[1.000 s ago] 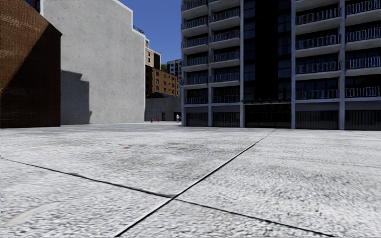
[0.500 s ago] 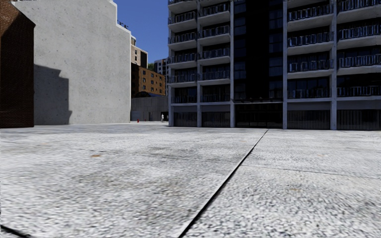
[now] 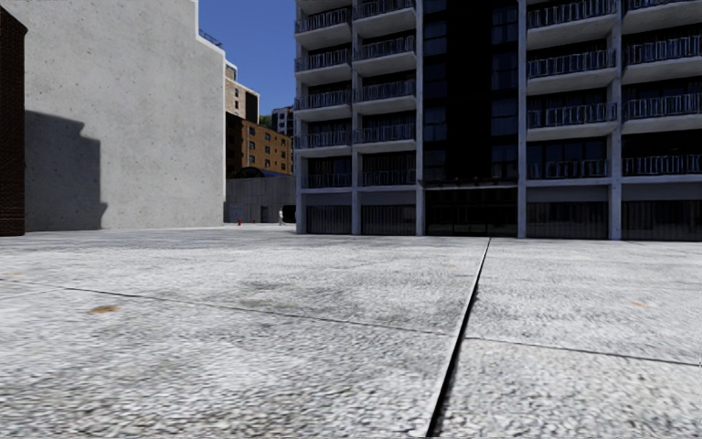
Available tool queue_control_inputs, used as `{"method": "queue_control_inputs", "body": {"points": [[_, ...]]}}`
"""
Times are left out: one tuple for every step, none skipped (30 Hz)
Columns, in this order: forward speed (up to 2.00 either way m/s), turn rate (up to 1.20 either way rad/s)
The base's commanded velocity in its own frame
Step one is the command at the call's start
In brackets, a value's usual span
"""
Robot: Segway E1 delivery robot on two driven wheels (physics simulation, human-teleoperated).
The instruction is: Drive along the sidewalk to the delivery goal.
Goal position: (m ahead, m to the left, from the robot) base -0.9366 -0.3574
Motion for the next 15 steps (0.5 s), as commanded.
{"method": "queue_control_inputs", "body": {"points": [[0.00,0.00],[0.00,0.00],[0.00,0.00],[0.00,0.00],[0.00,0.00],[0.00,0.00],[0.00,0.00],[0.00,0.00],[0.00,0.00],[0.00,0.00],[0.00,0.00],[0.00,0.00],[0.00,0.00],[0.00,0.00],[0.00,0.00]]}}
